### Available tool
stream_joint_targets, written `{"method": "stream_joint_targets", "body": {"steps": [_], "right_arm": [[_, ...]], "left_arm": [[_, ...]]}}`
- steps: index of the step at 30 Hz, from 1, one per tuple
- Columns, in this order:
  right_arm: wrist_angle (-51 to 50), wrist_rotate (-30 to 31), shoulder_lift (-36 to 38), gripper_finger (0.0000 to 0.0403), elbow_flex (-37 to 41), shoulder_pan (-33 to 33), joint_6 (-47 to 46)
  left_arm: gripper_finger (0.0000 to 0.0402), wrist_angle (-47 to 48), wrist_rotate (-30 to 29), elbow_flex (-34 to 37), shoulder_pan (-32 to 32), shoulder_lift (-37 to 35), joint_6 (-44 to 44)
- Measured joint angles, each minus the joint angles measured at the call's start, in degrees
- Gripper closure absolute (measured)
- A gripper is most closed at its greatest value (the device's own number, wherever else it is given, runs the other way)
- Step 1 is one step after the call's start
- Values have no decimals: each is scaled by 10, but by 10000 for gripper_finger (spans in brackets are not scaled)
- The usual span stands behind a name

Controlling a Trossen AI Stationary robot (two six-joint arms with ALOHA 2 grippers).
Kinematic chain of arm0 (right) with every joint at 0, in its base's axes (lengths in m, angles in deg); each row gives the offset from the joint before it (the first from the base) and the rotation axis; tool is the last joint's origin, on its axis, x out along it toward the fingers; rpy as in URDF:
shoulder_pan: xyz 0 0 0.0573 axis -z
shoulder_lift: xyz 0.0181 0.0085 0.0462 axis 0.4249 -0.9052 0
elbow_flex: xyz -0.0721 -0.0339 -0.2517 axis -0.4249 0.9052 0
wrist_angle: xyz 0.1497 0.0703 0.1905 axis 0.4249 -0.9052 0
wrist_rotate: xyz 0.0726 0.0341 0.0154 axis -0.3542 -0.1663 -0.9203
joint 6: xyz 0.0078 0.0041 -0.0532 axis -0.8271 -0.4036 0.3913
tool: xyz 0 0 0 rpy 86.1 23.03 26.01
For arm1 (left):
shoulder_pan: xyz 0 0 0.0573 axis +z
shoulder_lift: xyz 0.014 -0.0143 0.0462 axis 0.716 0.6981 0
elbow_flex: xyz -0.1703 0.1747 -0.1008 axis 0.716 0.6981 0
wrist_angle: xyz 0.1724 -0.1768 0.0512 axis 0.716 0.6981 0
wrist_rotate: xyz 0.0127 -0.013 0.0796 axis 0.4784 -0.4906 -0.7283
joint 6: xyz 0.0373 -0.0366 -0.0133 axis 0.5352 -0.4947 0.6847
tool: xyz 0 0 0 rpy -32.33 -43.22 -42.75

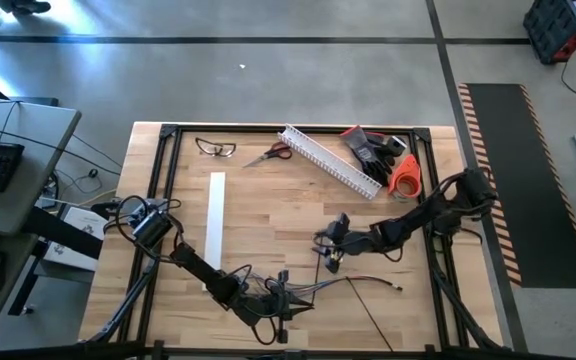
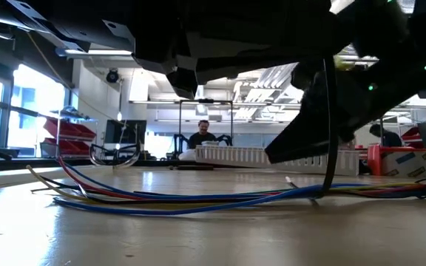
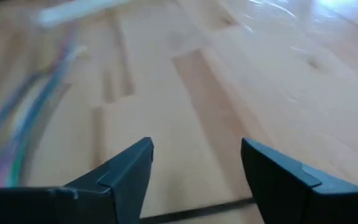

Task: Ziptie cables
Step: Wrap the black zip tie on the cable wires

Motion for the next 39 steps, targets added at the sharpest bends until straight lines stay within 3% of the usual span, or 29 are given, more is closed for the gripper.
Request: {"method": "stream_joint_targets", "body": {"steps": [7,16,27,39], "right_arm": [[-62,-57,-9,128,0,40,-54],[-53,-117,-14,135,-1,18,-62],[-7,-121,-17,137,1,-24,-59],[94,-104,11,138,1,-23,17]], "left_arm": [[402,0,0,0,0,0,0],[402,0,-1,0,0,0,-3],[402,11,-1,0,0,0,-10],[402,11,-1,0,0,0,-10]]}}
